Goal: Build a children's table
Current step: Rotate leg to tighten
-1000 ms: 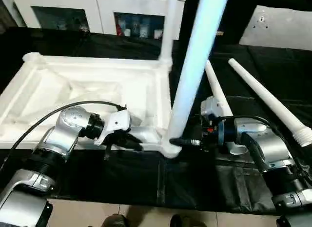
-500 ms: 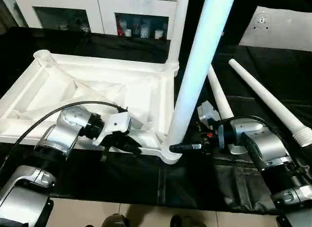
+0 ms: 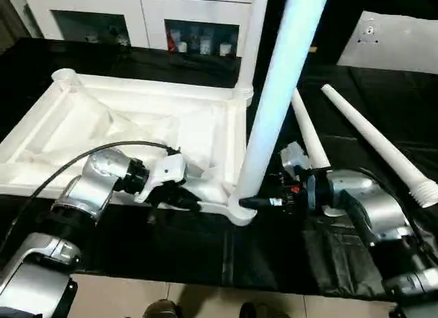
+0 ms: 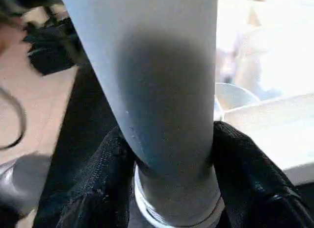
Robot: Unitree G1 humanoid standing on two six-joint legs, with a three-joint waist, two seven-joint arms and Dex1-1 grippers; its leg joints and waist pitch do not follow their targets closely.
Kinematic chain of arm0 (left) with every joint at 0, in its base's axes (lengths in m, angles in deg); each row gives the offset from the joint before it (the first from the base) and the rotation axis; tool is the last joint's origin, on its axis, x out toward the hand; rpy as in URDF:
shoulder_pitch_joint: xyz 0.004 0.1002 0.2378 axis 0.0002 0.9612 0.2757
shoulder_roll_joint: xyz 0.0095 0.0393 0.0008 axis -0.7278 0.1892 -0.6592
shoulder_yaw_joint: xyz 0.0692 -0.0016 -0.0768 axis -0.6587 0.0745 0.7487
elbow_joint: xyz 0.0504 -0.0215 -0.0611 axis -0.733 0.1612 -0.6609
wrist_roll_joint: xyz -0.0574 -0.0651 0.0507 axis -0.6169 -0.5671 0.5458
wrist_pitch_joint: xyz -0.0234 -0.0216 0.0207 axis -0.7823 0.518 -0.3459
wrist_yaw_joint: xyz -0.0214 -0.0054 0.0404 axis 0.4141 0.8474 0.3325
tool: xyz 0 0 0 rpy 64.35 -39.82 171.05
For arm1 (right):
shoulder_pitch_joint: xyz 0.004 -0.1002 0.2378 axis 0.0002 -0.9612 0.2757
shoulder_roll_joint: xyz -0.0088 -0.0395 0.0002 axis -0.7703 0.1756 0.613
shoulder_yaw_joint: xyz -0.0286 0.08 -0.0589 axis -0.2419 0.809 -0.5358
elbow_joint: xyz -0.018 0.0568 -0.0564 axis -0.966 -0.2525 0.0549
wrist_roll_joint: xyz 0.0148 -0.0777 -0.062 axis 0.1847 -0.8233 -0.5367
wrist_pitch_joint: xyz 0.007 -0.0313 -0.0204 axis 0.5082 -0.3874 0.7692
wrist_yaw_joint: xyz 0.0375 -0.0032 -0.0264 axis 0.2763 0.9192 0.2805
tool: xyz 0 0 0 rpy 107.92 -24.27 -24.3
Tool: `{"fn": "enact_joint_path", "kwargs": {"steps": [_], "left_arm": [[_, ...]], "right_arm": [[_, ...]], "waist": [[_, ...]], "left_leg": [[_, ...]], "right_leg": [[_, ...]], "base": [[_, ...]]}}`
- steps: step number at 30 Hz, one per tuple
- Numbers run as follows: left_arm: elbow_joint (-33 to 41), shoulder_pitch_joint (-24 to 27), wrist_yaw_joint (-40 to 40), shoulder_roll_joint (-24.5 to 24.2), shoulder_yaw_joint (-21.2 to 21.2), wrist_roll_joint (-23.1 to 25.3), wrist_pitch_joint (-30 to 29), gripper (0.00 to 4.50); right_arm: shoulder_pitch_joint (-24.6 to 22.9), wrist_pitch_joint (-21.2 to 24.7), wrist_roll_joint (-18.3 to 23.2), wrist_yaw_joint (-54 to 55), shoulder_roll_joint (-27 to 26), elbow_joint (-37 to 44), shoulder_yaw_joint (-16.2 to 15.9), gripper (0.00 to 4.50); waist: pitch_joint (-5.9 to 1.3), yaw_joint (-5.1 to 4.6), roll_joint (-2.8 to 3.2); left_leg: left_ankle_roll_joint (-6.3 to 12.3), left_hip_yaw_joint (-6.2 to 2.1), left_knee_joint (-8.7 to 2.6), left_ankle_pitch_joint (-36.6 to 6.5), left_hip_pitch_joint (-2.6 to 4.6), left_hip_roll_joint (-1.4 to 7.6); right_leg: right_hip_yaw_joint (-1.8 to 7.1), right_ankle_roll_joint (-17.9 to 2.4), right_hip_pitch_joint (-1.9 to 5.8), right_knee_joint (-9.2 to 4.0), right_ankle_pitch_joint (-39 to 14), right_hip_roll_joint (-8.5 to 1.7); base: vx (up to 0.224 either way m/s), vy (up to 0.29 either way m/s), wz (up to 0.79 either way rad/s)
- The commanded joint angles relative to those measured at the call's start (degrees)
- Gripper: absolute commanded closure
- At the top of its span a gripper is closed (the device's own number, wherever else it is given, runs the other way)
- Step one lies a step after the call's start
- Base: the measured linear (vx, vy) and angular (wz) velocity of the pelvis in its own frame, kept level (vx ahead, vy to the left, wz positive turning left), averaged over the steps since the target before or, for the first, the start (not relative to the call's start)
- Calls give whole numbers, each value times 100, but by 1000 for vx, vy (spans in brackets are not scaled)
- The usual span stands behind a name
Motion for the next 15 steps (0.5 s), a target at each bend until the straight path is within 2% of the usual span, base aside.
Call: {"fn": "enact_joint_path", "kwargs": {"steps": [1, 2, 3, 4, 5, 7, 9, 10, 14, 15], "left_arm": [[435, 193, 1605, 629, 368, 41, -1195, 450], [562, 230, 1992, 821, 482, 37, -1452, 450], [562, 230, 1992, 821, 482, 37, -1452, 450], [638, 253, 2217, 937, 545, 34, -1596, 450], [755, 288, 2420, 1091, 582, 27, -1773, 450], [916, 316, 2959, 1446, 637, 95, -2022, 450], [974, 292, 3400, 1774, 695, 120, -2213, 450], [1015, 242, 3807, 2082, 785, 135, -2408, 450], [848, -80, 4811, 2746, 995, 260, -2576, 450], [848, -80, 4811, 2746, 995, 260, -2576, 450]], "right_arm": [[-284, 77, -246, 1225, -670, 11, -111, 251], [-303, 66, -363, 1674, -882, -85, -55, 251], [-303, 66, -363, 1674, -882, -85, -55, 252], [-309, 85, -427, 1941, -1008, -136, -19, 252], [-309, 129, -453, 2245, -1199, -181, 34, 253], [-304, 210, -553, 2890, -1581, -223, 91, 254], [-270, 281, -629, 3371, -1887, -285, 105, 254], [-213, 258, -772, 3781, -2135, -347, 77, 255], [78, 258, -978, 4917, -2839, -705, 252, 255], [78, 258, -978, 4917, -2839, -705, 252, 255]], "waist": [[-277, -60, -8], [-227, -108, -22], [-220, -135, -25], [-215, -172, -39], [-222, -194, -42], [-247, -276, -38], [-248, -305, -50], [-242, -332, -46], [-253, -393, -48], [-262, -403, -46]], "left_leg": [[89, -63, -453, -1347, 69, 311], [7, -95, -475, -1620, 79, 282], [-46, -113, -477, -1735, 102, 275], [-67, -146, -470, -1879, 116, 240], [-45, -156, -471, -1896, 118, 229], [31, -161, -486, -1822, 95, 241], [49, -162, -503, -1791, 80, 235], [67, -154, -488, -1922, 122, 211], [133, -160, -463, -2030, 131, 161], [139, -164, -462, -2031, 137, 161]], "right_leg": [[297, -1138, 235, -460, -2371, -501], [269, -1025, 207, -528, -2927, -500], [263, -913, 199, -553, -3254, -507], [242, -681, 197, -619, -3805, -521], [239, -606, 193, -646, -3923, -522], [235, -597, 200, -666, -3735, -508], [221, -581, 202, -669, -3639, -488], [221, -525, 158, -712, -3743, -474], [202, -414, 125, -759, -4007, -477], [196, -396, 119, -763, -3997, -479]], "base": [[0, 0, 0], [0, 0, 0], [0, 0, 0], [0, 0, 0], [0, 0, 0], [0, 0, 0], [0, 0, 0], [0, 0, 0], [0, 0, 0], [0, 0, 0]]}}
